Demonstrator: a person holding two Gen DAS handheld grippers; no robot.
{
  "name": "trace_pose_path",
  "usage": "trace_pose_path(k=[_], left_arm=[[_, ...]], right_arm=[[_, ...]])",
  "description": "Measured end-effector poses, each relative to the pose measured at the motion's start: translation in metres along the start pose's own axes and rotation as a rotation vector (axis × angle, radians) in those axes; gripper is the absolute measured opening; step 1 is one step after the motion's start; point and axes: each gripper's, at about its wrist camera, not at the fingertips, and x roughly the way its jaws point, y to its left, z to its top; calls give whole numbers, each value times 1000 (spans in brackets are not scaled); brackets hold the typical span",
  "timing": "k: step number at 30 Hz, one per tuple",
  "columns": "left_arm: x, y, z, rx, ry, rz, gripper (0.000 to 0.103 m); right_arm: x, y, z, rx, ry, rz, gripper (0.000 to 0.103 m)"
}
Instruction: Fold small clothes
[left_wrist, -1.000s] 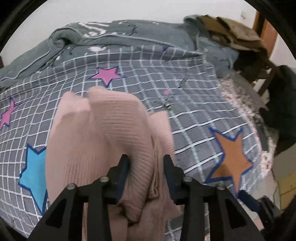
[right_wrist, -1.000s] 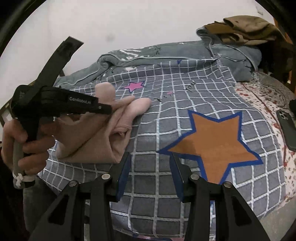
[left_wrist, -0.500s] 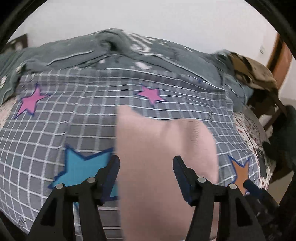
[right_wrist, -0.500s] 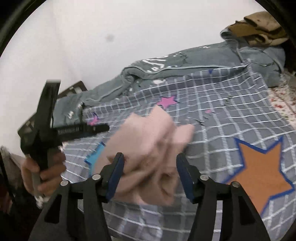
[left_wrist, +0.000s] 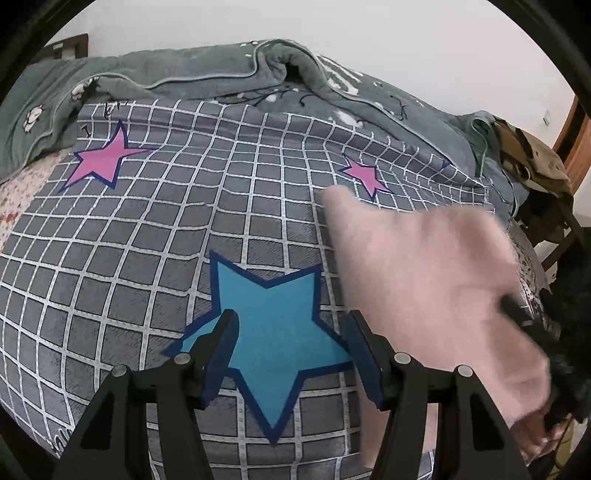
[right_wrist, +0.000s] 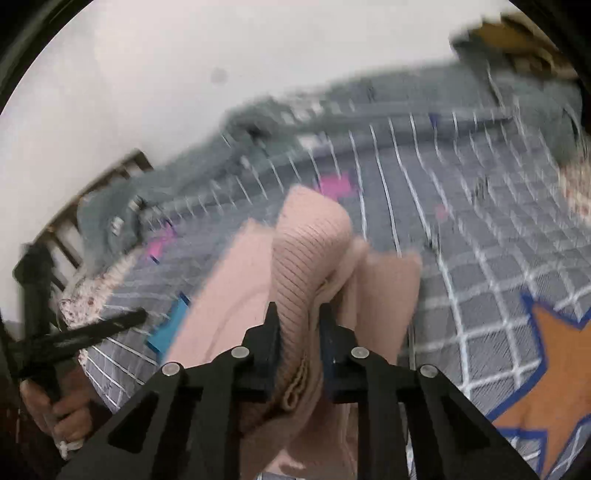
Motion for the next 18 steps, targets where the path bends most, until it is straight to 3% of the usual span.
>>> trace_pose_path(k=[3,5,6,7,9,13,18], left_arm=[[4,0,0,-4,6,-18,58],[7,-5,-1,3,11,-28,58],[6,-8,-1,10,11,-31,58],[5,-11,-1,19,10,-35,58],[2,-18,-4,45,3,-37,58],[0,-21,-4,52,-11,-17,58],[-8,-24,-5,31,-21,-40,58]], right_arm=[[-7,-10,-1,9,-17,3,19],[15,-25,-9,30,66,-56,22],[30,-35,-15,71,137,-61,26],[32,-40,-18,85,149,-52,29],[23,-42,-16,91,151,-49,38],[-19,-20,-2,35,84,-65,42],[-38,16,-5,-25,74,7,51]])
